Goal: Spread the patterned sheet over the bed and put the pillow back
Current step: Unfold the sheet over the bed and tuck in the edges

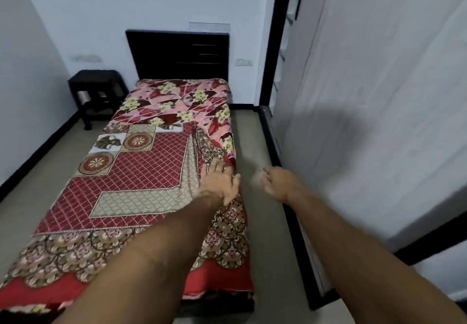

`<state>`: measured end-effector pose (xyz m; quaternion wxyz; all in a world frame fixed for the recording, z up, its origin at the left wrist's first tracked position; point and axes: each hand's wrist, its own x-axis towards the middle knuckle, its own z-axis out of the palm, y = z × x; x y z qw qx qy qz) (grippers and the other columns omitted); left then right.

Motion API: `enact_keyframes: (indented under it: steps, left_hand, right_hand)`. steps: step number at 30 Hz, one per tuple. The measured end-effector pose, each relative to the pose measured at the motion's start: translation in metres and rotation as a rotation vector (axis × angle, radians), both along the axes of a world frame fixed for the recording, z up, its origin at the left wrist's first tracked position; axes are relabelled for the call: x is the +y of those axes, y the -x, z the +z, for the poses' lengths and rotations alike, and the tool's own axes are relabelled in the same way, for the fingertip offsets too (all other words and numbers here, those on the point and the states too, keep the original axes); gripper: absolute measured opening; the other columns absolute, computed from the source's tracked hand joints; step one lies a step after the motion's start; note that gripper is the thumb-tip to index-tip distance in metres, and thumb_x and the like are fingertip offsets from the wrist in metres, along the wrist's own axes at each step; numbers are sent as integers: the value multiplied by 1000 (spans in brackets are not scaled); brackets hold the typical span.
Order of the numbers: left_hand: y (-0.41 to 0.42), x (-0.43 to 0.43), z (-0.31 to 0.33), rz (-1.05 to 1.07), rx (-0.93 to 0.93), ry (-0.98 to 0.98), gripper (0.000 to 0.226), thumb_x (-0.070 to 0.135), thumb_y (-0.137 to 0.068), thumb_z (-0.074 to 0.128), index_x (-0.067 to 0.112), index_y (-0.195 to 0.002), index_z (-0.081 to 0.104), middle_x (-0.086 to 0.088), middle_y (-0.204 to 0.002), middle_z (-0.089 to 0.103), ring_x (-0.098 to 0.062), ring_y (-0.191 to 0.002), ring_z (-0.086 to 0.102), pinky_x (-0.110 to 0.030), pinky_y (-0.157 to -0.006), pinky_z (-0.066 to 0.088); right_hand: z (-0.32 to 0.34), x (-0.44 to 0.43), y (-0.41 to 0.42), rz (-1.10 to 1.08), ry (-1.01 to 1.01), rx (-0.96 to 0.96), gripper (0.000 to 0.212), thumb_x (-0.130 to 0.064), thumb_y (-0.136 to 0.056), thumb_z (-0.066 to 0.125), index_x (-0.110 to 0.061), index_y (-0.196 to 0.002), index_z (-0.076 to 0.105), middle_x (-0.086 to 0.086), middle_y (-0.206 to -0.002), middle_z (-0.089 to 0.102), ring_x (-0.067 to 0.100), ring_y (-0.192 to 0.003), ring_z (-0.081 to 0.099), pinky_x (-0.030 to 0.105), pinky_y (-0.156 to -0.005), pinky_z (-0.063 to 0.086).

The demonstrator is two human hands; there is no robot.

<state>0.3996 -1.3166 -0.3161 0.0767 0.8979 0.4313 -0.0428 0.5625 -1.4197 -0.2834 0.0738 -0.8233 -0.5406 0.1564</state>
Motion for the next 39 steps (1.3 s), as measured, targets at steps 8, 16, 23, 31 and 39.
enact_keyframes:
  steps: [8, 16, 23, 31, 39]
  left_hand:
    - [-42, -23, 10, 152, -12, 4, 66, 54, -103, 11, 17, -157, 22, -10, -166, 12, -26, -154, 0, -53, -124, 3]
    - [-64, -19, 15, 286, 21, -50, 68, 56, -102, 6, 19, -158, 17, -8, -166, 10, -26, -154, 0, -52, -124, 0]
    - [-49, 12, -7, 389, 33, -31, 71, 57, -101, 3, 17, -159, 11, -11, -166, 6, -28, -153, -4, -53, -124, 3]
    - [-34, 73, -25, 498, 43, -24, 71, 55, -102, 3, 15, -159, 14, -11, -166, 10, -29, -153, -3, -53, -124, 2]
    - [-23, 136, -26, 550, 67, 5, 67, 53, -103, 5, 15, -158, 17, -12, -166, 10, -30, -153, -3, -52, -124, 0]
  right_hand:
    - [11, 0, -59, 64, -52, 7, 45, -43, -105, 37, -15, -133, 59, 12, -136, 60, 31, -124, 56, 39, -100, 47]
    - [18, 30, -85, 223, -79, 32, 44, -45, -106, 35, -20, -135, 56, 8, -139, 57, 29, -124, 56, 38, -103, 45]
    - [5, 63, -72, 335, -34, 43, 44, -44, -107, 34, -17, -135, 55, 8, -138, 57, 29, -122, 57, 40, -101, 47]
    - [-23, 141, -53, 421, 16, 57, 46, -47, -107, 34, -19, -138, 53, 7, -139, 58, 27, -123, 58, 43, -105, 47]
    - [-40, 211, -45, 467, 67, 67, 47, -50, -106, 32, -21, -139, 52, 6, -137, 60, 26, -123, 59, 49, -106, 47]
